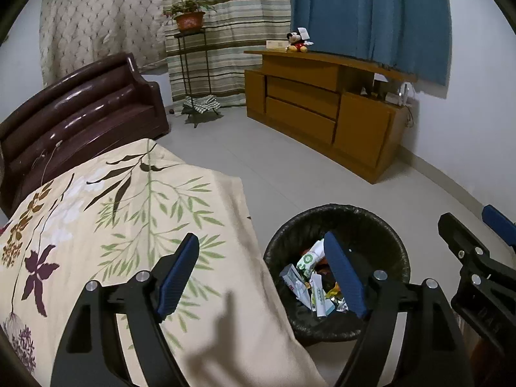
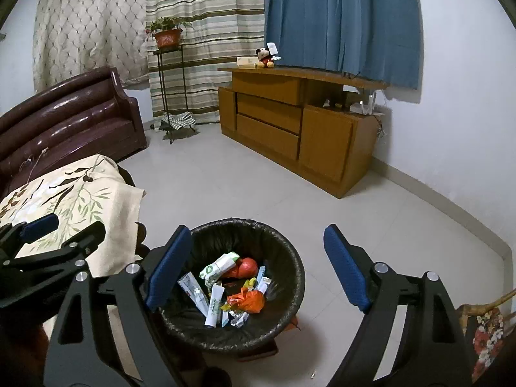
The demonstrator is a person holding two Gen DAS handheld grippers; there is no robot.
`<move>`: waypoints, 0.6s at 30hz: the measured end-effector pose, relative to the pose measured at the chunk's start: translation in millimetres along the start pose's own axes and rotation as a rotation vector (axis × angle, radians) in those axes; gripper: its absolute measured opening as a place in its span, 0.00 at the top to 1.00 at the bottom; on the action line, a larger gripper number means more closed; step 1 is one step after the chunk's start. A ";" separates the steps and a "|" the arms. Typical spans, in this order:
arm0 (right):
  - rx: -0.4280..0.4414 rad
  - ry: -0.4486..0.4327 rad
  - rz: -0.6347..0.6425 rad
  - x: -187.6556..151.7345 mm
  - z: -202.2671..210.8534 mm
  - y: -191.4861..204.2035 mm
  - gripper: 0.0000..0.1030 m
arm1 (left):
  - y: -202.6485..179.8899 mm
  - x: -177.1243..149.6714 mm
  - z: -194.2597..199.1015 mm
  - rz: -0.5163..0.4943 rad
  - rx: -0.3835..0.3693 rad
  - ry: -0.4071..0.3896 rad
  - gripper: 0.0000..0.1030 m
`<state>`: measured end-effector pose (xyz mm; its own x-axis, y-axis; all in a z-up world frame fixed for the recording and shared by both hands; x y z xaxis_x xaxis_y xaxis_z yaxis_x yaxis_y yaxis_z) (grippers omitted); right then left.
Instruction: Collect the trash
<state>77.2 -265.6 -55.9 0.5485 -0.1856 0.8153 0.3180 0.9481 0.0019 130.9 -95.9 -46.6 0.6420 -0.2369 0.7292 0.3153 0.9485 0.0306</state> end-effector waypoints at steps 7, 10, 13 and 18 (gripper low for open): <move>0.004 -0.023 0.016 1.1 21.8 4.5 0.18 | 9.9 -7.1 22.6 0.026 0.004 -0.014 0.22; 0.011 -0.024 0.015 -0.8 30.2 5.7 0.18 | 14.2 -9.9 31.9 0.044 0.009 -0.017 0.22; 0.018 -0.023 0.024 -4.6 37.8 7.6 0.18 | 17.4 -13.4 43.8 0.039 0.026 -0.037 0.21; 0.030 -0.025 0.028 -8.3 48.5 9.5 0.18 | 23.1 -17.6 56.1 0.049 0.036 -0.050 0.21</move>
<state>38.2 -242.5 -34.6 0.5373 -0.1529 0.8294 0.2795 0.9601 -0.0041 87.6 -58.0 -20.4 0.6198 -0.1803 0.7637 0.2584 0.9659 0.0184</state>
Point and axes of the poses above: each gripper's, at about its wrist camera, not at the fingertips, and z roughly against the way its jaws point, y to its left, x to its top, the point moved 4 cm from there along -z, roughly the way its jaws point, and after that the axes turned 2 degrees about y, right-handed, at the moved point
